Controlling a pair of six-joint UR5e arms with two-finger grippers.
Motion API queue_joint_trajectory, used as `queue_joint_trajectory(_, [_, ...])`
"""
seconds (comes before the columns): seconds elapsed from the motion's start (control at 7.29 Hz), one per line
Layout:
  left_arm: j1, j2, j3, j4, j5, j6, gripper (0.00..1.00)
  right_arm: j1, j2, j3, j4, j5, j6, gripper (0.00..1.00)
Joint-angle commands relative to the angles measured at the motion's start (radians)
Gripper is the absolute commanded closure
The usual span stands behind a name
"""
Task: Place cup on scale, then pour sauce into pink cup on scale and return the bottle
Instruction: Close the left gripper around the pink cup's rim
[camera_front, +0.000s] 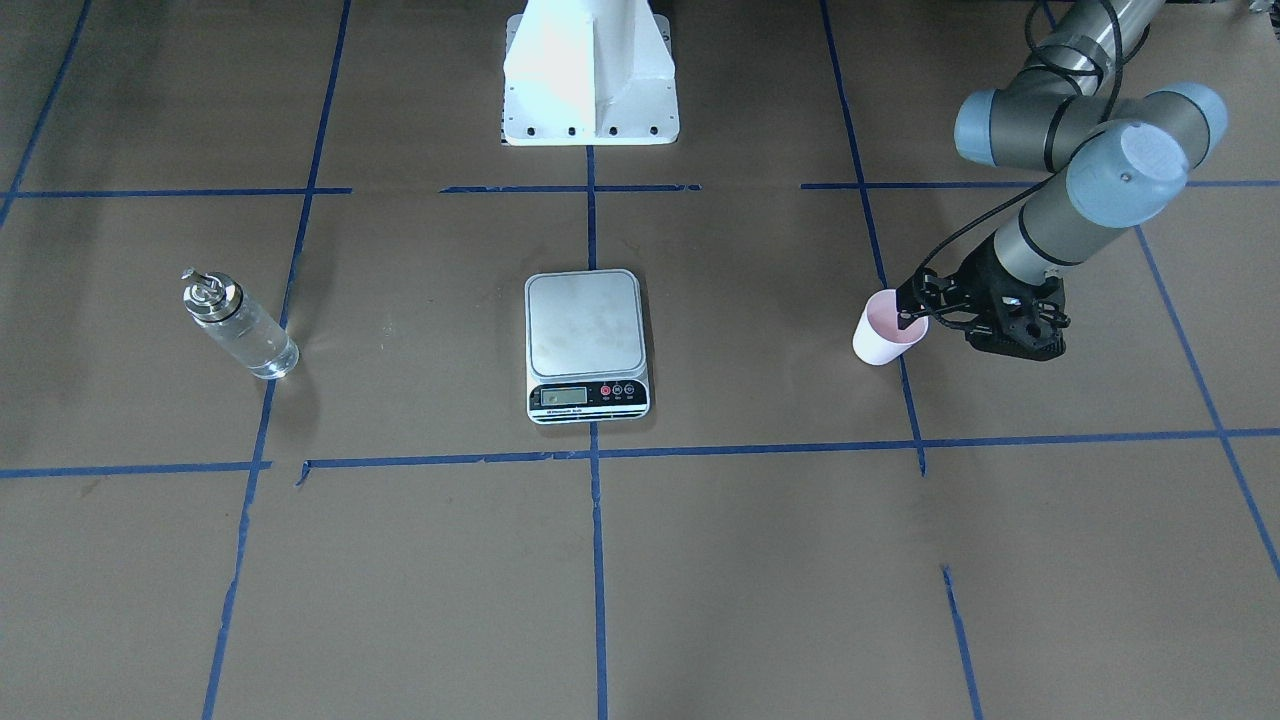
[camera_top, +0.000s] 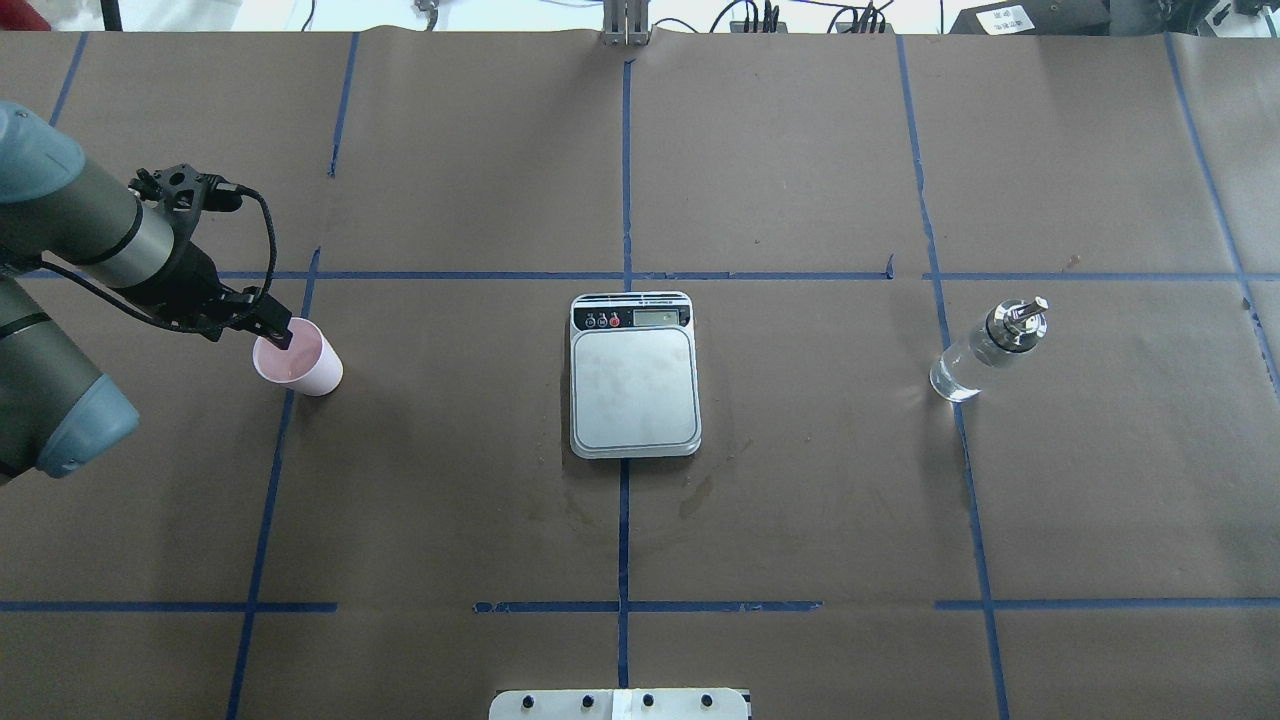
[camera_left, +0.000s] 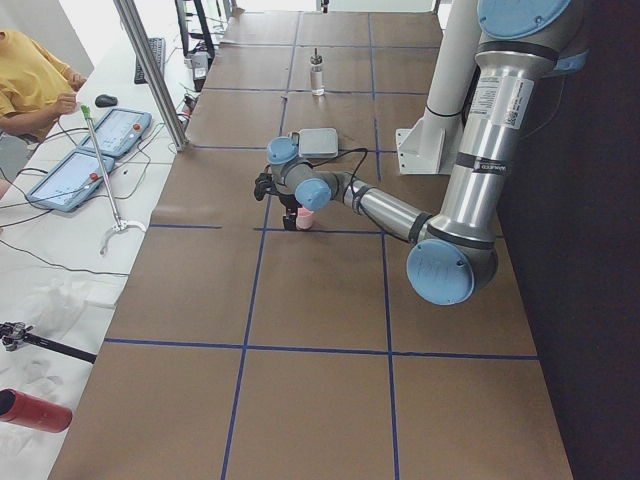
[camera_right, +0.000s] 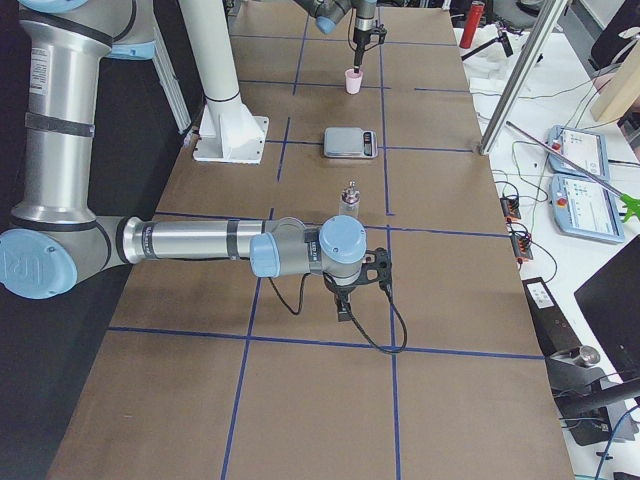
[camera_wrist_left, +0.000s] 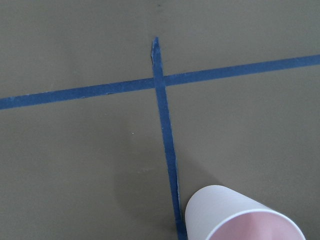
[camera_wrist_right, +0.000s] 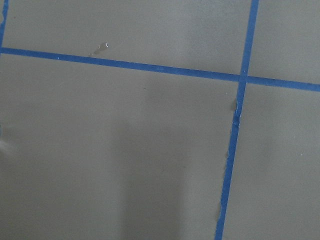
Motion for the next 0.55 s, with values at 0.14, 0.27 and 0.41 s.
queue_joint_trajectory(0.14, [0.024, -0.002, 0.006, 0.003, 0.005, 0.012, 1.00, 0.000, 0.000, 0.002, 0.000, 0.000, 0.000, 0.00])
queue_joint_trajectory(0.27, [0.026, -0.008, 0.003, 0.003, 0.003, 0.011, 1.00, 0.000, 0.000, 0.002, 0.000, 0.002, 0.003, 0.00])
queue_joint_trajectory(0.41, [0.026, -0.010, -0.006, 0.004, -0.002, 0.002, 1.00, 0.000, -0.002, 0.002, 0.000, 0.002, 0.003, 0.00])
